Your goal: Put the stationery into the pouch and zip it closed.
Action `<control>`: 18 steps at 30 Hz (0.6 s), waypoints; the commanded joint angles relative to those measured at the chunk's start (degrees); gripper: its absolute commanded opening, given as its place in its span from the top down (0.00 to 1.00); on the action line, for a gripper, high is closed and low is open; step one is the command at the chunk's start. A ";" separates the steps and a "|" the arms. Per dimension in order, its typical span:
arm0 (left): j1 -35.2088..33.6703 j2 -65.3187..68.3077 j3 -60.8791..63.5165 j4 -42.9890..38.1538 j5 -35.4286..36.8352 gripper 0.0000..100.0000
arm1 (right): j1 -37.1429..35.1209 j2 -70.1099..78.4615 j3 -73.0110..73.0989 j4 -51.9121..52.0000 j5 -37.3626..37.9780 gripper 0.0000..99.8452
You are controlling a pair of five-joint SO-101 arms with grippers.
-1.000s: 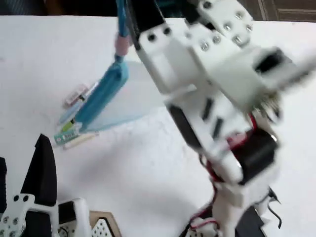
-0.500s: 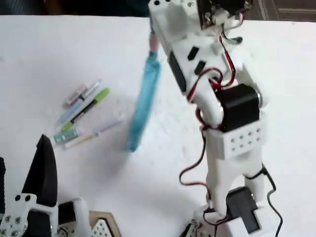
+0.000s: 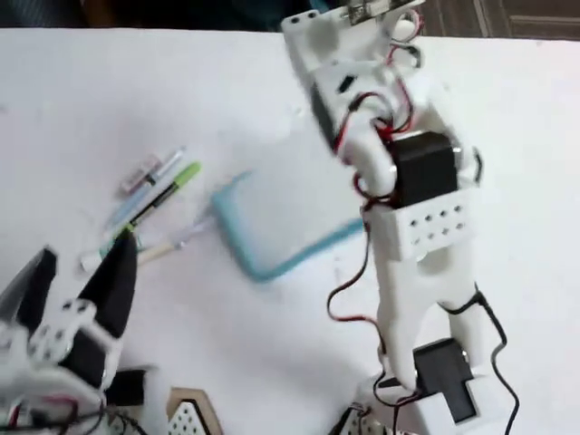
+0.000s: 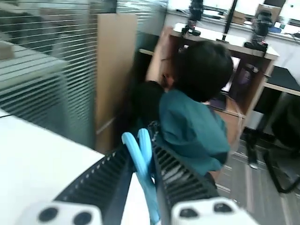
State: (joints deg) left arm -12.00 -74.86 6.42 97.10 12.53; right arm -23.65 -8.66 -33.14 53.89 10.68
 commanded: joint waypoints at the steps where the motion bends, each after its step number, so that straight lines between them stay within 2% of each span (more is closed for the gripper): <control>1: 1.19 2.33 6.07 -6.07 -0.09 0.71 | -5.41 -3.12 -0.35 -0.40 -0.53 0.98; 7: 0.92 2.33 16.00 -13.10 0.00 0.71 | -10.15 -6.11 0.00 3.30 -0.53 0.98; 11: -5.49 2.33 18.73 -15.12 0.00 0.71 | -10.15 -8.22 0.00 10.33 -0.62 0.98; 15: -11.38 2.33 18.64 -14.59 -0.26 0.71 | -10.15 -11.65 0.00 17.71 -0.62 0.98; 18: -12.62 2.24 18.29 -12.13 -0.35 0.71 | -9.98 -13.32 0.00 21.67 -0.62 0.98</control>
State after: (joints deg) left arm -23.25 -74.68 24.97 83.74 12.53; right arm -33.32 -19.12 -32.88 72.53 10.51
